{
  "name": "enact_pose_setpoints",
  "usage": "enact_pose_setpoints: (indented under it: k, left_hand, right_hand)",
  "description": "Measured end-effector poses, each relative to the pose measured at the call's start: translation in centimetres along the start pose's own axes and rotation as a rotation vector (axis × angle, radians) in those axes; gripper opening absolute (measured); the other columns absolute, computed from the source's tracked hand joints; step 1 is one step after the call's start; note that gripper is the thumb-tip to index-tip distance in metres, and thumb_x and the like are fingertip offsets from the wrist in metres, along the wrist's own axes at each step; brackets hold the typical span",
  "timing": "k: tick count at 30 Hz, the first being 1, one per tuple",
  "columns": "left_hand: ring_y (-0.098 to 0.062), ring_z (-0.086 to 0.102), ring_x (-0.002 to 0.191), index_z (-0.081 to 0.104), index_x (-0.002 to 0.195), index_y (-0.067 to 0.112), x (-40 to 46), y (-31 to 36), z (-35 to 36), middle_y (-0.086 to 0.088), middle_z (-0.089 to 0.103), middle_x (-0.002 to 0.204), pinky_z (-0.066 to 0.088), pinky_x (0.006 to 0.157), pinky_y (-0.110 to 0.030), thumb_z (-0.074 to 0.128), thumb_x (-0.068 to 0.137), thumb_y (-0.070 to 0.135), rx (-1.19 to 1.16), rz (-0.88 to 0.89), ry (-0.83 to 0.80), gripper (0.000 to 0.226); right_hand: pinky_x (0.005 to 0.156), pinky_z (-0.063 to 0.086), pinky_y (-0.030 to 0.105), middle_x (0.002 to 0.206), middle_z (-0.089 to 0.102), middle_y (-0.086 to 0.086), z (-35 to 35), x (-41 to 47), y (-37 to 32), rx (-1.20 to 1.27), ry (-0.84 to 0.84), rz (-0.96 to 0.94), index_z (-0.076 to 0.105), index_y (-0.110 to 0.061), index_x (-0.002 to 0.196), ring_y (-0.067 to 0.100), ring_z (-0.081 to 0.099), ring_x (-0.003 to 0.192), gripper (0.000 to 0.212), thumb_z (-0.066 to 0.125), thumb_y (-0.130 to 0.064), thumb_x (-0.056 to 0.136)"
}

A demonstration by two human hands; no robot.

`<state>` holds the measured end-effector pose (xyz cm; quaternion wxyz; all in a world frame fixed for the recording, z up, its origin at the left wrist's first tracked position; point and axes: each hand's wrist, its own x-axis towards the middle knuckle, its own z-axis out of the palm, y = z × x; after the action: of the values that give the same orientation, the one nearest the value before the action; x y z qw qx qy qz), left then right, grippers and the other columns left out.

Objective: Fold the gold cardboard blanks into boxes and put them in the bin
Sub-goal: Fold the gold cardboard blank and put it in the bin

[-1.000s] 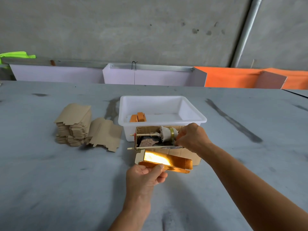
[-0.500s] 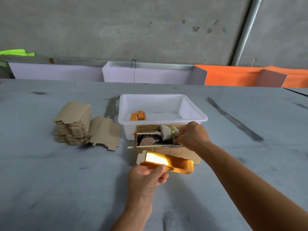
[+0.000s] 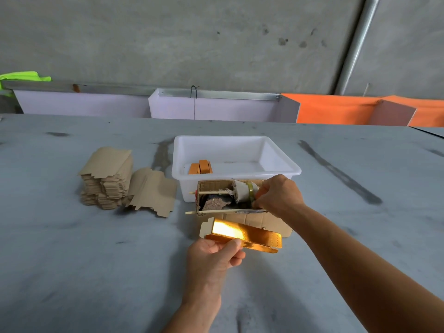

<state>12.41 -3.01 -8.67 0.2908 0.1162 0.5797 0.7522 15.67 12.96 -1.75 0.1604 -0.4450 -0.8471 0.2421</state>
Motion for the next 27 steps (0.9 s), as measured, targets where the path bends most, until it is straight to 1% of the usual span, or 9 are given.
enact_pose_setpoints:
  k: [3,7,15,17,19,21,22,25,27]
  left_hand:
    - [-0.021,0.067,0.056,0.068,0.072,0.002,-0.1,0.0,0.0,-0.015,0.069,0.063,0.055,0.054,-0.025,0.073,0.075,-0.001,0.000,0.001,-0.002,0.007]
    - [-0.021,0.066,0.055,0.068,0.073,0.001,-0.2,0.0,0.2,-0.014,0.069,0.062,0.055,0.055,-0.026,0.072,0.076,-0.002,-0.002,-0.002,-0.007,0.006]
    - [-0.019,0.066,0.055,0.067,0.072,0.003,0.0,0.3,0.6,-0.011,0.070,0.061,0.054,0.053,-0.025,0.072,0.076,-0.001,-0.004,0.000,0.007,0.008]
    - [-0.017,0.066,0.054,0.067,0.072,0.003,0.1,0.4,0.7,-0.009,0.069,0.060,0.054,0.052,-0.023,0.072,0.077,-0.002,-0.016,0.002,0.015,0.009]
    - [-0.016,0.066,0.053,0.066,0.074,0.002,0.4,0.6,1.0,-0.008,0.070,0.060,0.054,0.051,-0.021,0.071,0.078,-0.003,-0.036,0.000,0.026,0.008]
    - [-0.017,0.069,0.058,0.065,0.078,0.000,0.7,0.7,1.3,-0.008,0.071,0.064,0.053,0.051,-0.020,0.070,0.078,-0.003,-0.055,-0.003,0.042,0.006]
    - [-0.018,0.070,0.061,0.065,0.079,0.000,0.9,0.7,1.5,-0.008,0.072,0.065,0.053,0.051,-0.019,0.070,0.079,-0.003,-0.067,-0.007,0.053,0.006]
    - [-0.022,0.070,0.068,0.065,0.076,0.002,1.3,0.5,1.7,-0.007,0.071,0.066,0.055,0.054,-0.020,0.069,0.078,-0.006,-0.118,-0.013,0.092,0.009]
    - [-0.025,0.069,0.074,0.066,0.080,-0.001,1.4,0.3,1.7,-0.010,0.071,0.070,0.057,0.059,-0.022,0.069,0.078,-0.007,-0.147,-0.017,0.086,0.006]
  right_hand:
    - [0.056,0.051,0.022,0.072,0.058,-0.001,-0.2,0.0,-0.1,0.039,-0.034,0.017,0.070,-0.008,0.094,0.011,0.055,0.062,0.016,0.074,-0.012,0.078]
    - [0.050,0.046,0.018,0.073,0.057,-0.001,-0.2,0.1,-0.2,0.104,-0.055,0.035,0.069,-0.008,0.094,0.011,0.054,0.061,0.017,0.073,-0.008,0.078]
    - [0.053,0.049,0.022,0.081,0.061,0.006,-0.4,0.0,-0.9,0.264,-0.089,0.115,0.069,-0.006,0.086,0.013,0.053,0.067,0.011,0.069,0.000,0.077]
    - [0.052,0.047,0.022,0.079,0.059,0.006,-0.6,0.1,-1.4,0.296,-0.082,0.133,0.069,-0.005,0.087,0.014,0.052,0.067,0.010,0.067,0.000,0.078]
    - [0.056,0.048,0.025,0.084,0.064,0.011,-0.9,0.3,-1.8,0.298,-0.066,0.144,0.068,-0.001,0.091,0.020,0.059,0.071,0.013,0.065,0.002,0.079]
    - [0.066,0.048,0.031,0.093,0.069,0.021,-1.2,0.6,-2.2,0.290,-0.073,0.165,0.068,0.004,0.095,0.028,0.063,0.078,0.020,0.062,0.008,0.076]
    - [0.068,0.048,0.033,0.095,0.069,0.024,-1.3,0.6,-2.4,0.275,-0.088,0.174,0.067,0.006,0.097,0.028,0.061,0.078,0.024,0.061,0.011,0.074]
    - [0.068,0.043,0.031,0.086,0.065,0.018,-1.7,0.4,-2.5,0.225,-0.127,0.181,0.066,0.008,0.101,0.022,0.053,0.076,0.029,0.063,0.014,0.072]
    - [0.065,0.043,0.028,0.084,0.061,0.016,-1.9,0.1,-2.3,0.250,-0.147,0.207,0.066,0.007,0.101,0.021,0.054,0.076,0.030,0.064,0.014,0.071]
